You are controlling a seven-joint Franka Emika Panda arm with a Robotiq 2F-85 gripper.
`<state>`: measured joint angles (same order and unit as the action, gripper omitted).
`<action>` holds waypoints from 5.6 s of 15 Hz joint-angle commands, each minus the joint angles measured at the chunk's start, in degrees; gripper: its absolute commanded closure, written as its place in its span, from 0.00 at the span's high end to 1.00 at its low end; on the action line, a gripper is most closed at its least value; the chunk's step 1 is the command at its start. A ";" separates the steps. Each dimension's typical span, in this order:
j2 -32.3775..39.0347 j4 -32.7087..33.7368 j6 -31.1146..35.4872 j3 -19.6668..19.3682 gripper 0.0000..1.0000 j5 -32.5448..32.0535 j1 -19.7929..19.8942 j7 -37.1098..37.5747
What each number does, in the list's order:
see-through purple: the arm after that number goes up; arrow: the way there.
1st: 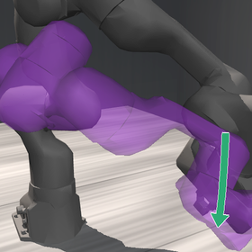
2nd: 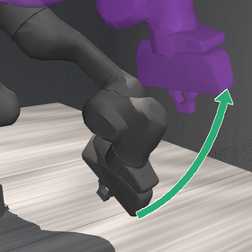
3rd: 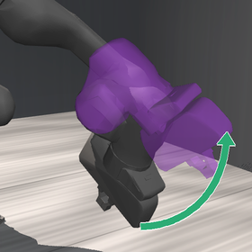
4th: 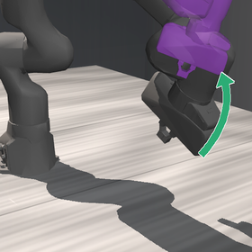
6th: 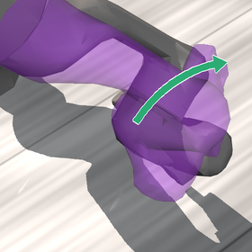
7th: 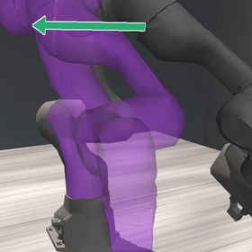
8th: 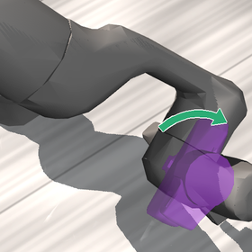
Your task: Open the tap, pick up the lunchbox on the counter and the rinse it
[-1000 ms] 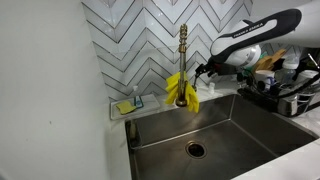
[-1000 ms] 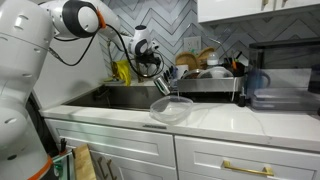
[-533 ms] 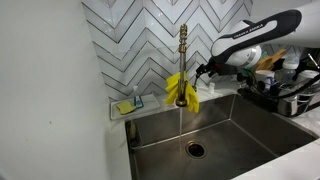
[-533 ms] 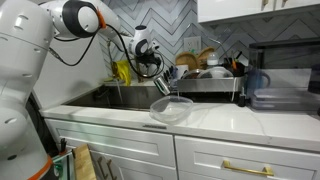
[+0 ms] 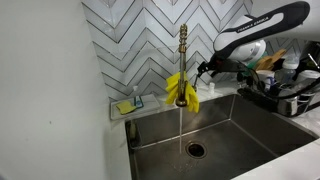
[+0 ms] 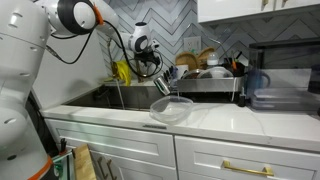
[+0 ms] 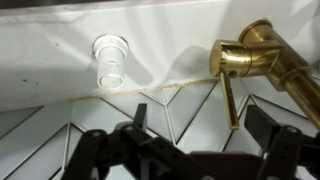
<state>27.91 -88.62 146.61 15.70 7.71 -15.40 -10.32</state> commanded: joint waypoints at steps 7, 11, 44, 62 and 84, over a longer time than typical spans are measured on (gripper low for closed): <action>-18.64 -9.68 -24.48 -0.23 1.00 4.87 4.87 -4.13; -28.67 -17.65 -28.47 -2.25 1.00 11.97 7.63 -12.84; -43.69 -28.66 -50.88 -30.84 1.00 3.48 20.64 -33.06; -29.52 -38.13 -25.57 -31.44 1.00 10.08 25.40 -33.85; -28.95 -35.66 -40.36 -28.67 0.02 13.74 28.23 -42.19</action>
<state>2.06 -124.57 111.71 -13.37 24.70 12.43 -51.59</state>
